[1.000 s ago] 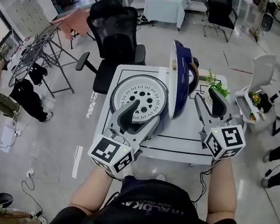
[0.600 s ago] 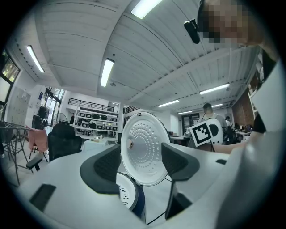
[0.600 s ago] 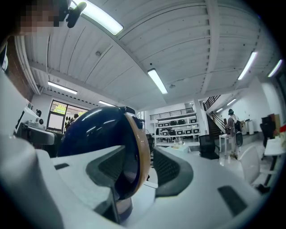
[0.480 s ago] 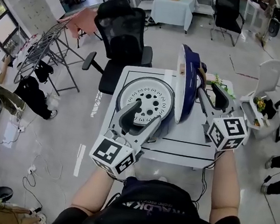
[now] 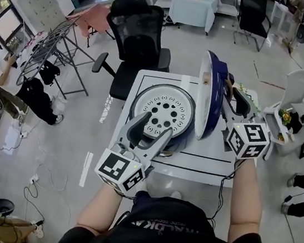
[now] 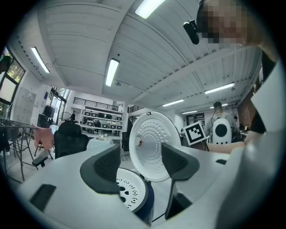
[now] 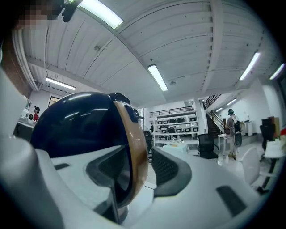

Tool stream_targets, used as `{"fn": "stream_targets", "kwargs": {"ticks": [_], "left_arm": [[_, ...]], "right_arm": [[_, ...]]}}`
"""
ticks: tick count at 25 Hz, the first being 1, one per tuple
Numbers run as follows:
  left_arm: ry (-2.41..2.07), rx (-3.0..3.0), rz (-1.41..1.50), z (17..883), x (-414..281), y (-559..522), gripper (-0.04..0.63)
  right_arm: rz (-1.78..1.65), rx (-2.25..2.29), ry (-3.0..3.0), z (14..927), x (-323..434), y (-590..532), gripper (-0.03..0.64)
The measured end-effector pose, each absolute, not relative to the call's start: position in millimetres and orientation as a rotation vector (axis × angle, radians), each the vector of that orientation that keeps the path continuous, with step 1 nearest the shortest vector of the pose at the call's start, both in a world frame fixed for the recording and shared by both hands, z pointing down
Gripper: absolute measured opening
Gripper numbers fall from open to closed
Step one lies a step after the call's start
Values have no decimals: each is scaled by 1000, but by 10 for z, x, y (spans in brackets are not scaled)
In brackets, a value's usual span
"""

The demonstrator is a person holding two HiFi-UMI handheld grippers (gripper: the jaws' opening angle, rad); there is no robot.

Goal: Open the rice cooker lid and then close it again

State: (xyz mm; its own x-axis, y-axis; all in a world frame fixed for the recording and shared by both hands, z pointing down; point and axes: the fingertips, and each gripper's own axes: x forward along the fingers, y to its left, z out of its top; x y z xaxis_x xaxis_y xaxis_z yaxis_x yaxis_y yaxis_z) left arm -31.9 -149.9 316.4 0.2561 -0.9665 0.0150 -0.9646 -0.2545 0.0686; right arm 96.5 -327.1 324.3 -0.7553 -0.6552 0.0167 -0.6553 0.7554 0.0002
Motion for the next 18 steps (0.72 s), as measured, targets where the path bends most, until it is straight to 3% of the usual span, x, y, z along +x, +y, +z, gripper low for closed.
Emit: {"fn": "stream_targets", "kwargs": {"ticks": [18], "left_arm": [[-1861, 2416, -81, 3210, -597, -1576, 276]], "right_arm": [[-108, 1198, -2833, 3243, 794, -3355, 130]]}}
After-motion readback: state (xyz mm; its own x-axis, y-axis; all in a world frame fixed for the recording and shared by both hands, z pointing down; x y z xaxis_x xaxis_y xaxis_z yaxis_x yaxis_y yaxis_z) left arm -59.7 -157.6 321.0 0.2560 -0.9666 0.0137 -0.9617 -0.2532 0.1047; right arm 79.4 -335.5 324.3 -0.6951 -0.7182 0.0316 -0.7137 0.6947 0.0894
